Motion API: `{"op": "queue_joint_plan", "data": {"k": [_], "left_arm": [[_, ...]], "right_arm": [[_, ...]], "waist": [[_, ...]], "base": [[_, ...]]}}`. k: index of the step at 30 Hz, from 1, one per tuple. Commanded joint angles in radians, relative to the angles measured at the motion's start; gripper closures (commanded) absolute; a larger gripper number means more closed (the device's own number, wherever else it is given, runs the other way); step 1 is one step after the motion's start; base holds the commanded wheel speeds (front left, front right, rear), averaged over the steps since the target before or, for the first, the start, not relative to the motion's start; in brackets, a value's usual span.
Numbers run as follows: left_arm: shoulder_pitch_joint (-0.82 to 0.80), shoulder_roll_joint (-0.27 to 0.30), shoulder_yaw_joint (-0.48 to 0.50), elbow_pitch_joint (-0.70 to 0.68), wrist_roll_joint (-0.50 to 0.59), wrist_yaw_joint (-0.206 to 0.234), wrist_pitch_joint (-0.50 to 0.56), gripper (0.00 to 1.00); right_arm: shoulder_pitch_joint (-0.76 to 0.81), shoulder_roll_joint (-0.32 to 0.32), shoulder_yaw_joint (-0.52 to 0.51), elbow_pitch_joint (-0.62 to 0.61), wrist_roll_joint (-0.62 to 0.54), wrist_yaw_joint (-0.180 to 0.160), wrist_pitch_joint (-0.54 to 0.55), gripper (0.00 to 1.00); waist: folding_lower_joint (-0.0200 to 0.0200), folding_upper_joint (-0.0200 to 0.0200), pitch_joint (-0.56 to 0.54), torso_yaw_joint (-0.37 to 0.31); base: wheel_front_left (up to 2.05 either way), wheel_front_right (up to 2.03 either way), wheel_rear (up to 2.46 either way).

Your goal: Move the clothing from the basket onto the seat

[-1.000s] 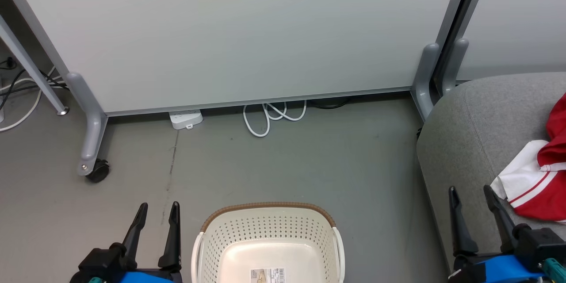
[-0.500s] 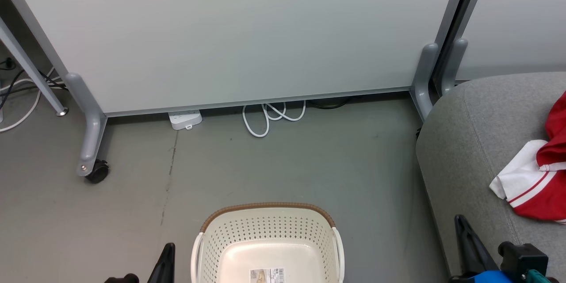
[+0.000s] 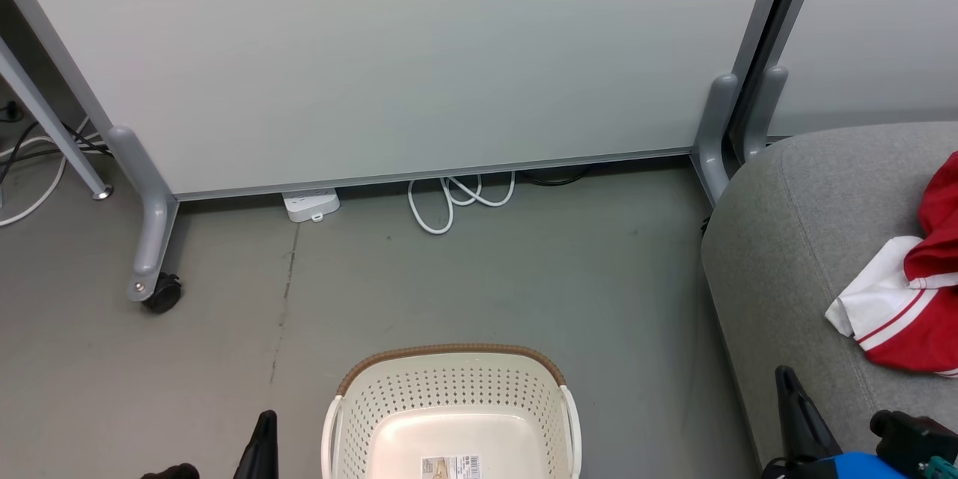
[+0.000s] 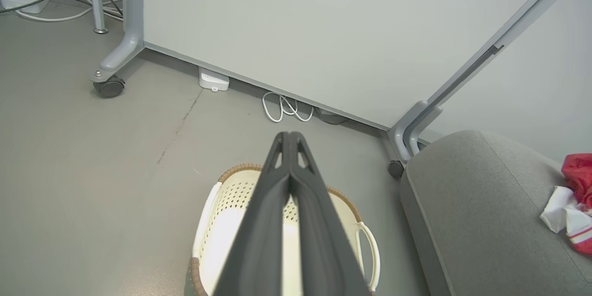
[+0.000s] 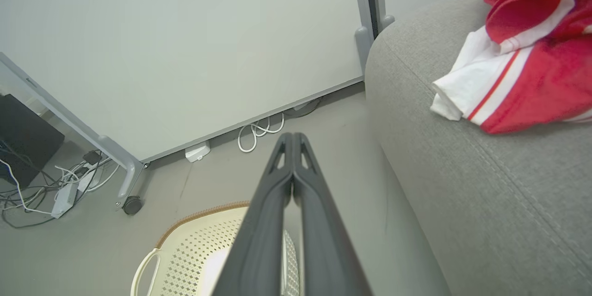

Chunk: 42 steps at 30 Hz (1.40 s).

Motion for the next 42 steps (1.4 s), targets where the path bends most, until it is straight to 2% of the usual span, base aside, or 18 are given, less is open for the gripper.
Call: {"op": "queue_joint_plan", "data": {"k": [1,21,42], "left_arm": [[-0.027,0.010,0.011,-0.023,-0.048,-0.001,0.012,1.00],[-0.055,0.018,0.047,-0.059,-0.348,-0.002,0.089,1.00],[-0.077,0.023,0.080,-0.090,-0.598,-0.004,0.156,1.00]], "right_arm": [[-0.031,-0.002,-0.003,-0.010,0.054,0.000,0.010,1.00],[-0.074,-0.003,-0.008,0.007,0.389,0.000,0.056,1.00],[-0.111,-0.004,-0.013,0.023,0.671,-0.001,0.096,1.00]], "waist": [[0.0000,0.0000,0.000,-0.001],[0.0000,0.0000,-0.005,-0.008],[0.0000,0.0000,-0.009,-0.016]], "base": [[0.00,0.00,0.00],[0.00,0.00,0.00],[0.00,0.00,0.00]]}}
